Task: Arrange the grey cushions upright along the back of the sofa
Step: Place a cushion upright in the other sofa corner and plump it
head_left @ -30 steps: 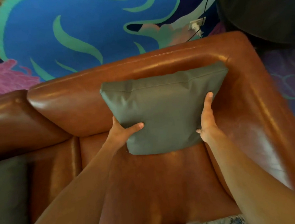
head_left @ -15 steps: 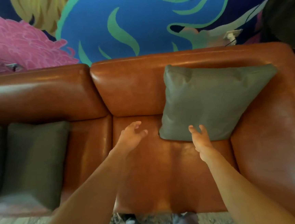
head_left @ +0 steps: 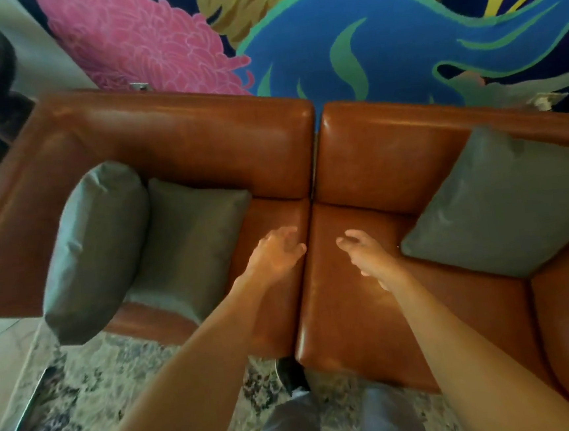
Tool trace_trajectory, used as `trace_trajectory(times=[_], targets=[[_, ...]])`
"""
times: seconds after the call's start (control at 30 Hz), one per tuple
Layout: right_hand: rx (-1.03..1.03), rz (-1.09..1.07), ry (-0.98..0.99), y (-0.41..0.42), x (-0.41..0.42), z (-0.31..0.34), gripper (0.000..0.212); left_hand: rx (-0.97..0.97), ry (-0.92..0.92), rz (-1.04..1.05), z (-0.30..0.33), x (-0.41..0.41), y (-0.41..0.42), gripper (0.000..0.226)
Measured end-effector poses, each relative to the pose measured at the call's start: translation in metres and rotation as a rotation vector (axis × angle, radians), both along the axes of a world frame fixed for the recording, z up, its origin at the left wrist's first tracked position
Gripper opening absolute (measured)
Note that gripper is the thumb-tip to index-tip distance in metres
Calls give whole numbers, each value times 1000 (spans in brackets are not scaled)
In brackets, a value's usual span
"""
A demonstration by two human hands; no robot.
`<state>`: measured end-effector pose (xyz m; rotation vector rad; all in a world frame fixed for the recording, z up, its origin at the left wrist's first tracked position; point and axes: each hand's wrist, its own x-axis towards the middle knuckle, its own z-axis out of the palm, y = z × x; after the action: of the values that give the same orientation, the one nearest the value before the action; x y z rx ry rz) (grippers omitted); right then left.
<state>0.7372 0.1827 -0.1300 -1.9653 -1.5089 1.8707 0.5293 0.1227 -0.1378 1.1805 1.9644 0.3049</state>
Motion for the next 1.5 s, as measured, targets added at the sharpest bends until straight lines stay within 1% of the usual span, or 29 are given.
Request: trace_trajectory(times=[0.1,0.23,0.37,0.53,0.6,0.8,0.9,1.03,1.2,1.3,1.37,1.43,1.5], targets=[[52,182,-3,-16,-46,23,55,43,16,46,15,-38,-25,57],[84,375,-19,-25,-91,37,53,78,68,132,34,-78,-54,51],[114,513,-5,-22,-135,47,54,107,157,293,50,-117,-82,47],[208,644,1,-14,-199,66,55,159,261,513,59,-168,-114,48],[256,673,17,-11,-223,76,56,159,270,591,58,-189,-123,50],[397,714,32,-4,-336,83,59,96,255,846,43,-278,-155,59],[466,721,33,-4,-400,82,58,38,208,943,23,-327,-171,64],[600,784,19,-7,-494,73,53,-41,81,1073,-11,-393,-196,71],[694,923,-88,-6,-595,50,53,-121,-121,1159,-52,-451,-216,75],[664,981,-180,0,-638,25,57,-170,-270,1201,-75,-472,-220,80],[602,1005,-256,6,-656,10,62,-184,-368,1254,-90,-480,-222,91],[526,1022,-346,13,-670,-5,71,-200,-450,1311,-104,-488,-223,100],[466,1042,-436,20,-680,-17,82,-205,-506,1345,-116,-495,-222,102]])
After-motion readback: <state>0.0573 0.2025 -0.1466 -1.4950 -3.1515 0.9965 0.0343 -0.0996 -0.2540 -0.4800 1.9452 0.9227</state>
